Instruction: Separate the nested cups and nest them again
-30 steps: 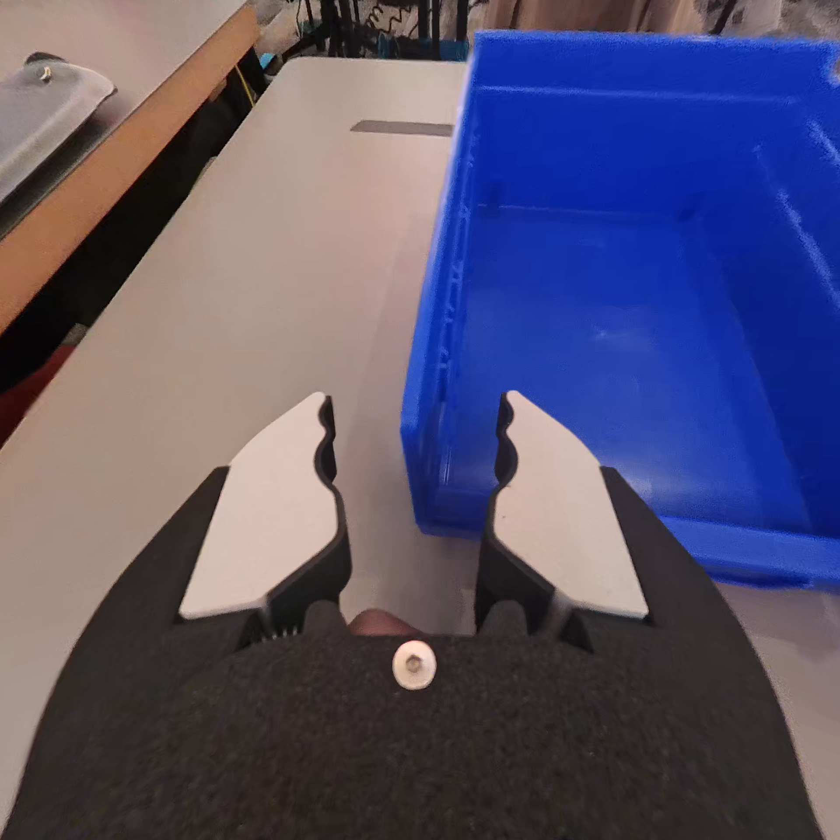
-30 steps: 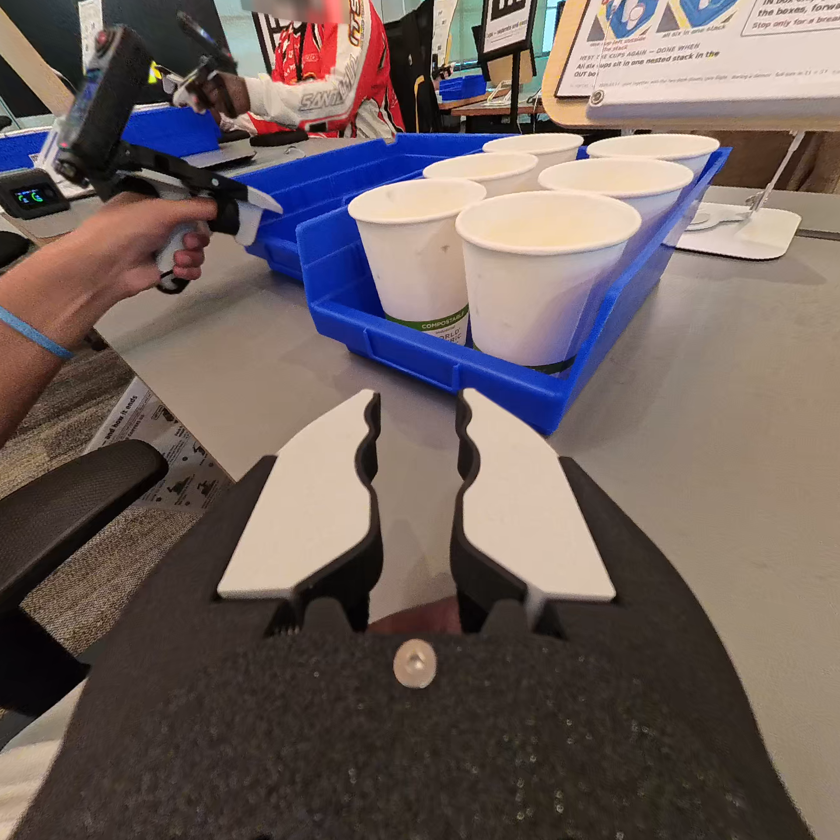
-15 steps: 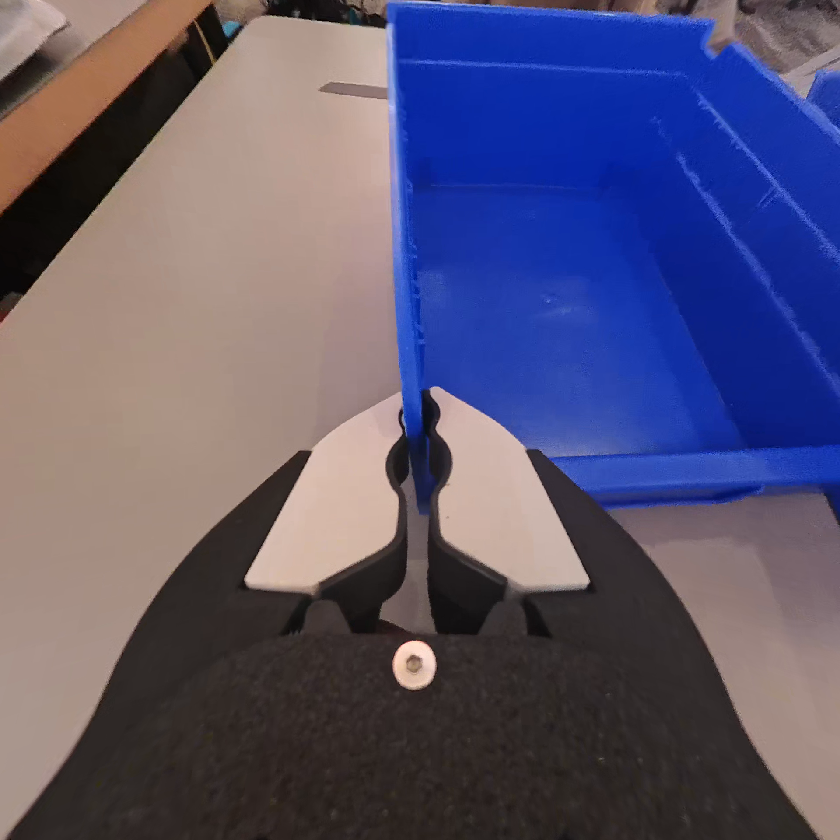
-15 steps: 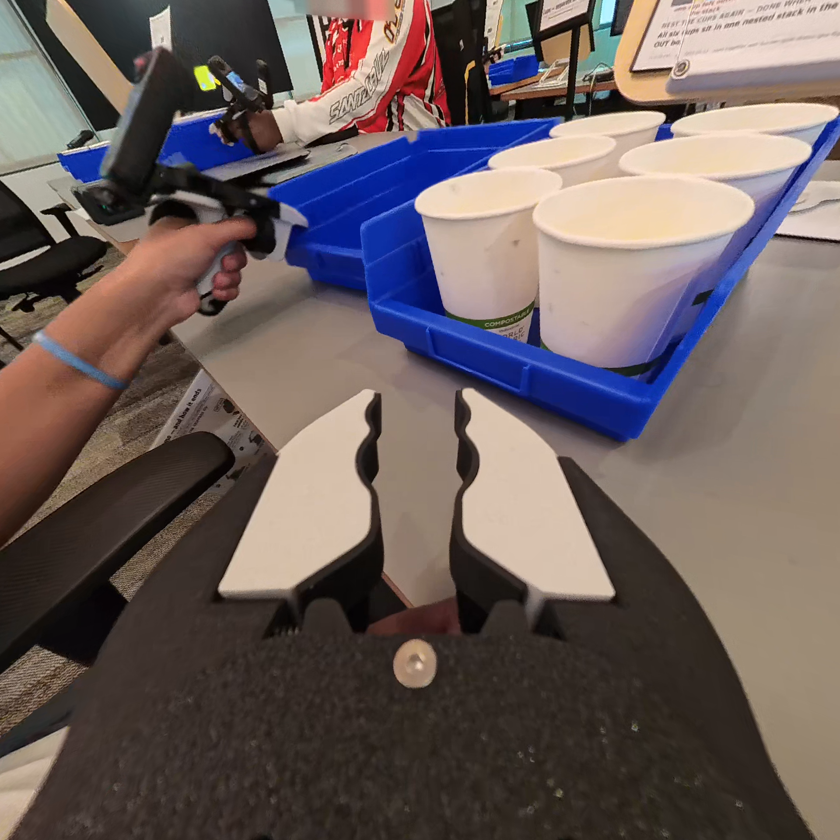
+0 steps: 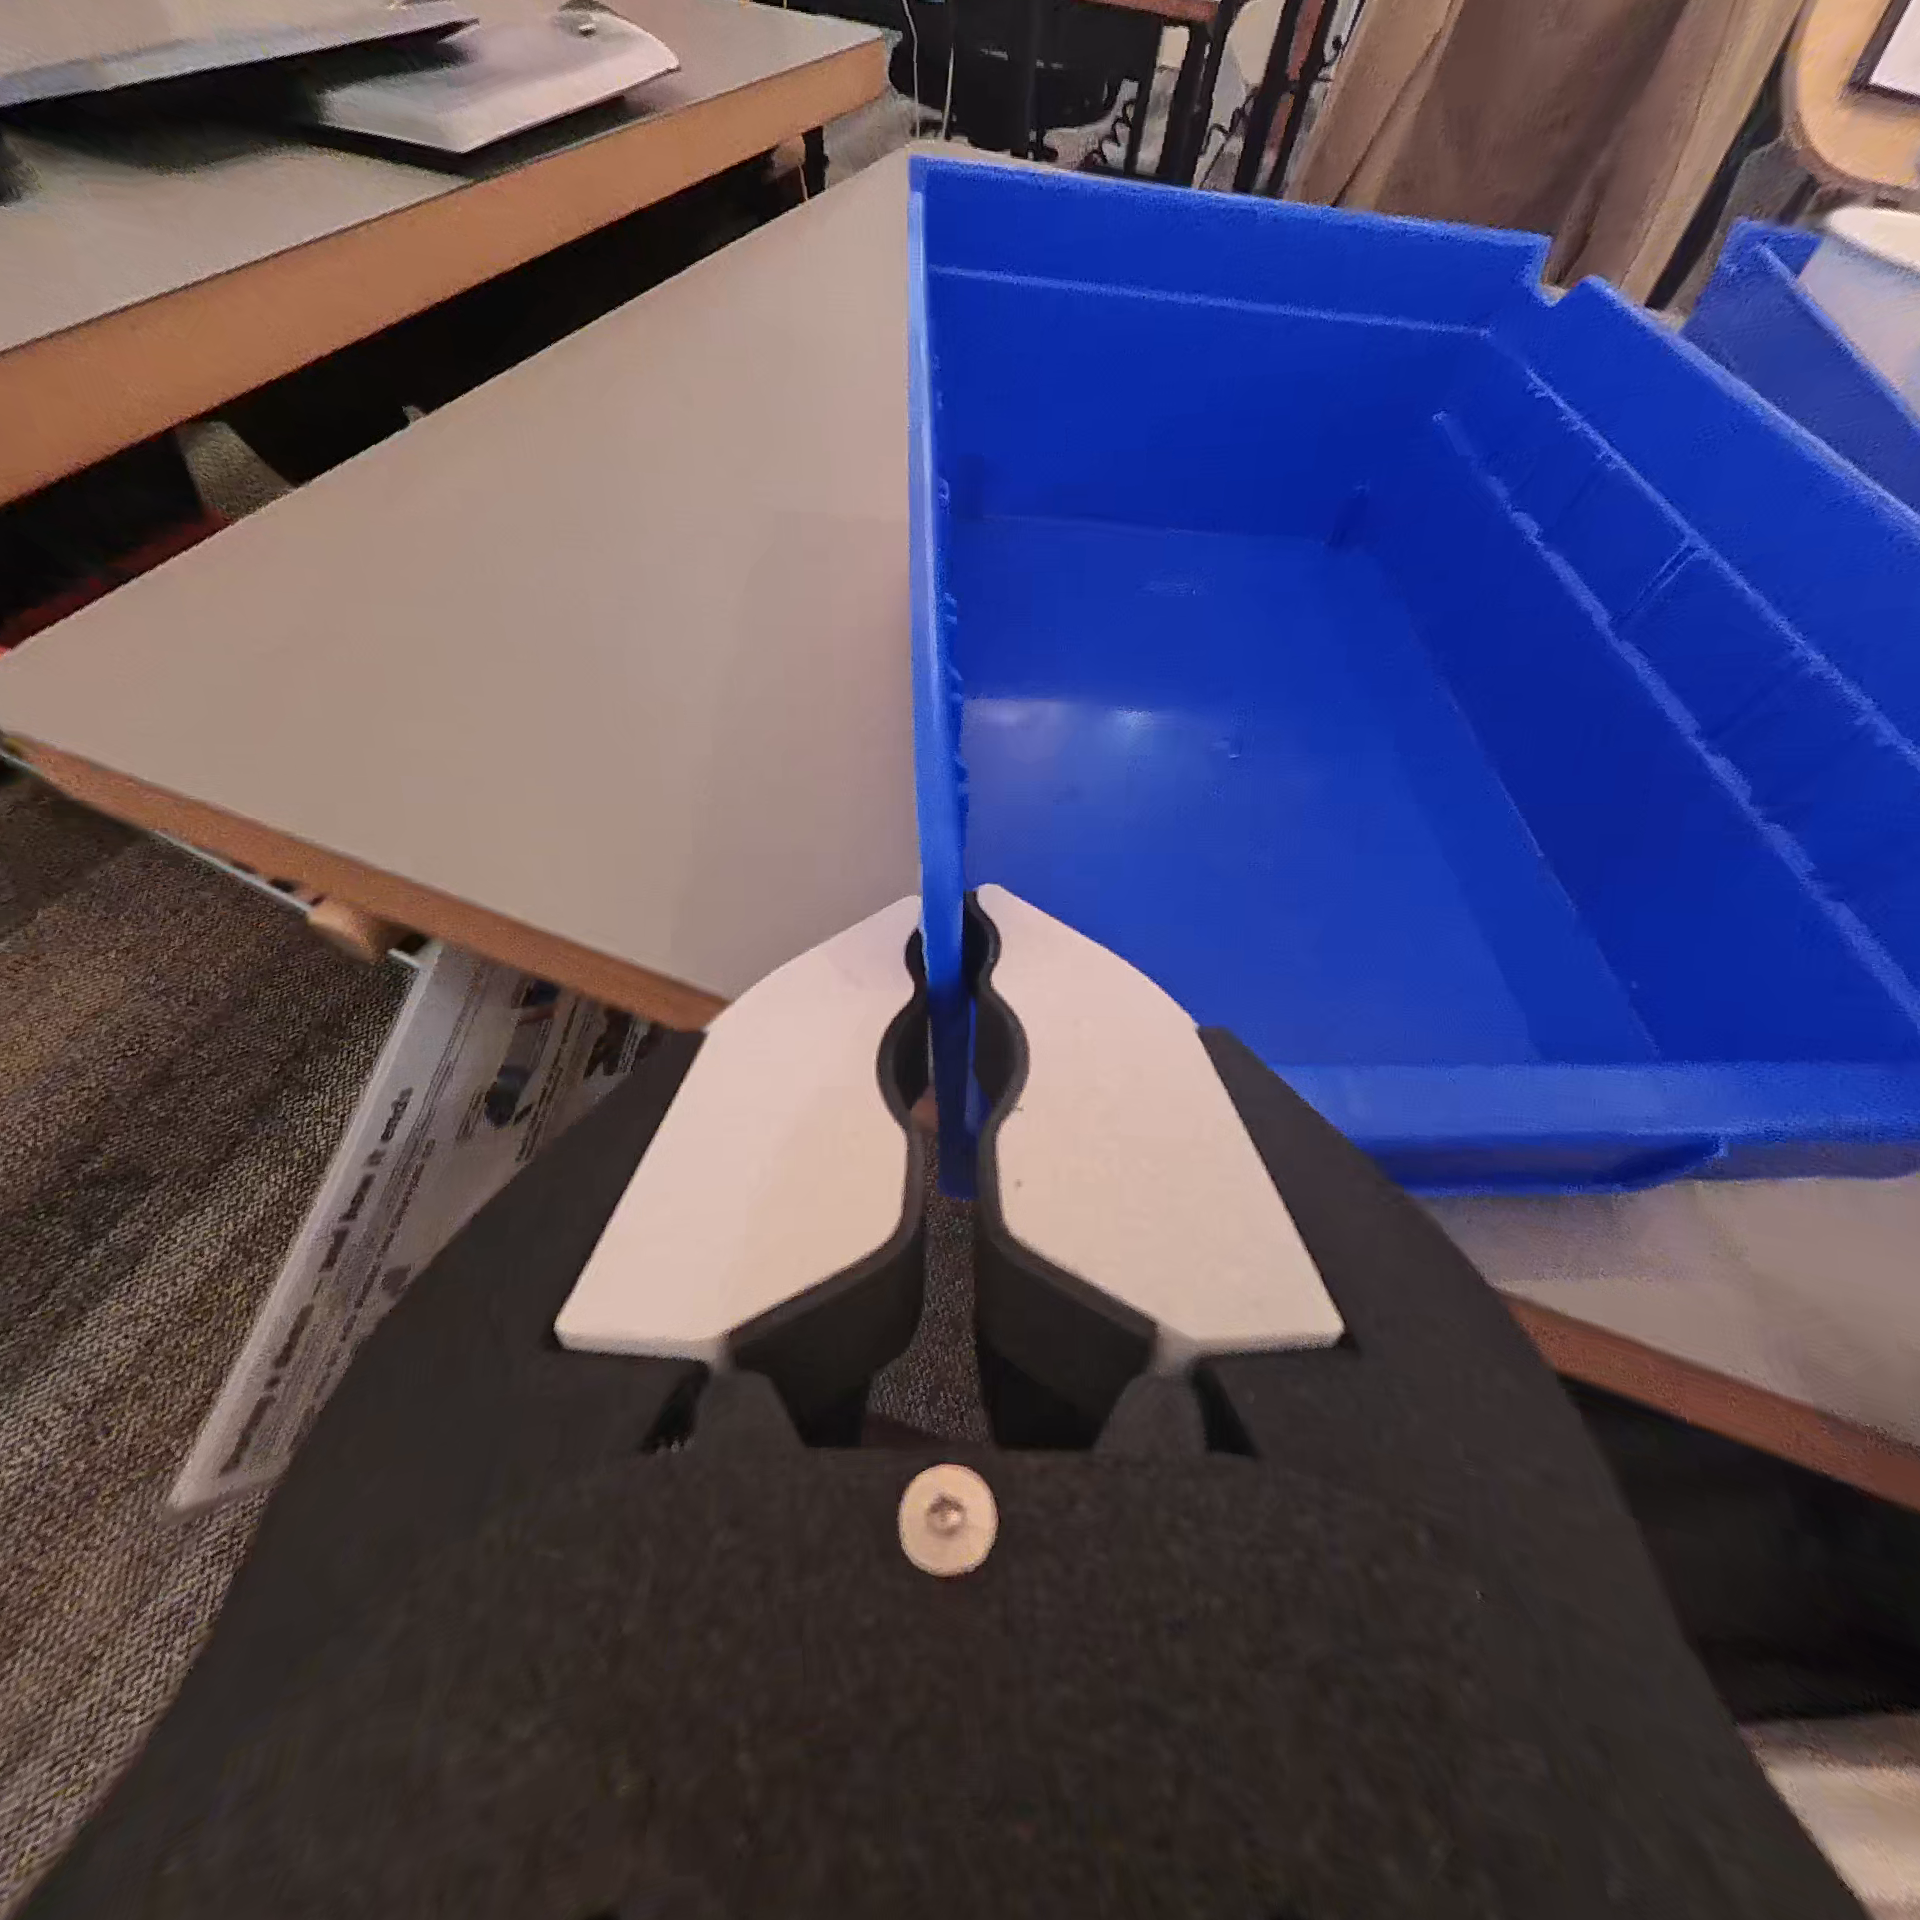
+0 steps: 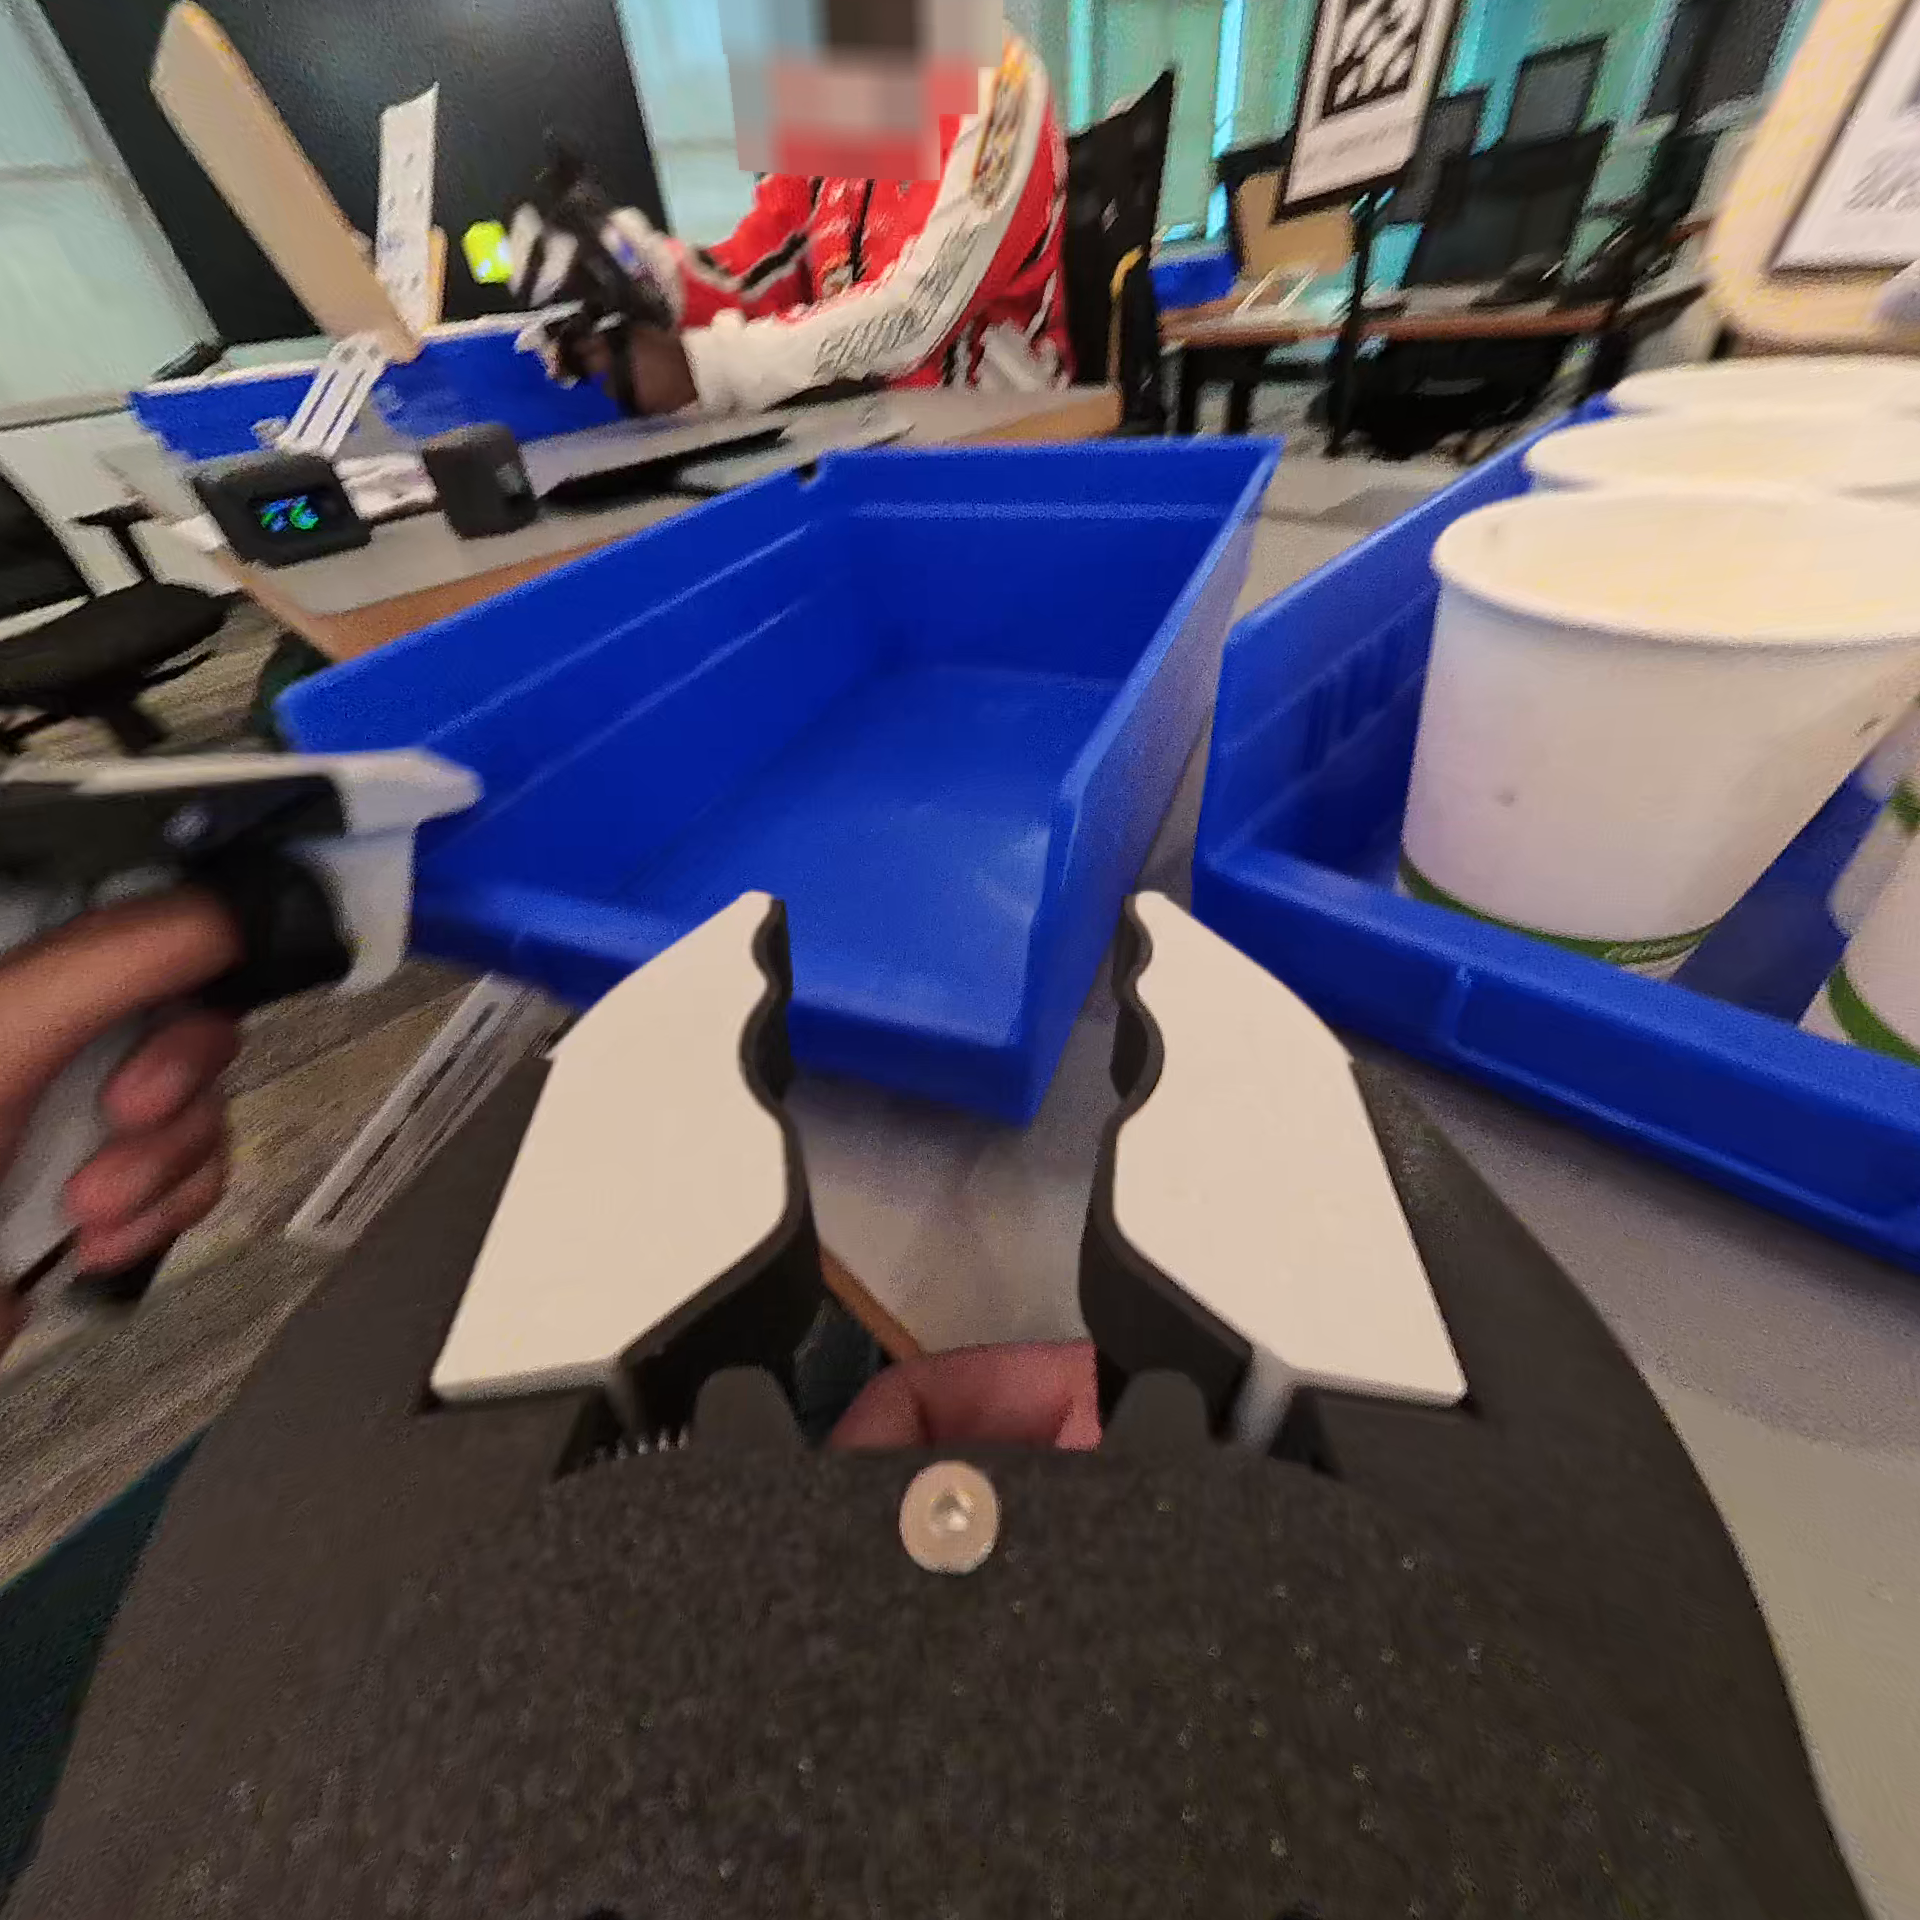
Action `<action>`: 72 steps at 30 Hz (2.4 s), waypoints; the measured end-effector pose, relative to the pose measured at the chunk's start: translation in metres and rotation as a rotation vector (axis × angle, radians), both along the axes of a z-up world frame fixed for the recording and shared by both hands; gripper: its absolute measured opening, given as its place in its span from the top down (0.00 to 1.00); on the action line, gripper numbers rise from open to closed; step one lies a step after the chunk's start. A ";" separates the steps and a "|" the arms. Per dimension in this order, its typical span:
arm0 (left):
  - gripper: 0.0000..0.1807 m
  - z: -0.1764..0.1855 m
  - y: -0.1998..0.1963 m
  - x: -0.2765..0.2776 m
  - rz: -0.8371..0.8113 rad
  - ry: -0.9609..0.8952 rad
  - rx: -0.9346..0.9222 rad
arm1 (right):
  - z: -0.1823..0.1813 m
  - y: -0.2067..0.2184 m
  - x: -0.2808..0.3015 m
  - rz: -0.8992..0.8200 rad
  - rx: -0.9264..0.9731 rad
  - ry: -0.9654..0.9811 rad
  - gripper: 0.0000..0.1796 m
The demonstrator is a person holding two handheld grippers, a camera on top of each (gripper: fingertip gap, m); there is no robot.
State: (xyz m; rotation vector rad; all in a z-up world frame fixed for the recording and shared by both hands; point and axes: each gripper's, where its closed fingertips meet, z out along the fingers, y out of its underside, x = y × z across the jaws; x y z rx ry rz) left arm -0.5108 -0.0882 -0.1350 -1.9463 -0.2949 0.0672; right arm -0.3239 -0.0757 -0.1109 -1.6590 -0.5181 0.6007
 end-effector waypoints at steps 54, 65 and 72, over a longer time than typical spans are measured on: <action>0.97 0.051 0.113 0.603 -0.716 0.074 0.202 | 0.018 0.059 0.603 -0.884 -0.190 0.026 0.98; 0.96 0.007 0.126 0.619 -0.737 0.100 0.070 | -0.008 0.086 0.623 -0.869 -0.229 -0.113 0.98; 0.65 -0.009 0.106 0.608 -0.859 0.116 -0.060 | -0.009 0.084 0.625 -0.892 -0.212 -0.140 0.93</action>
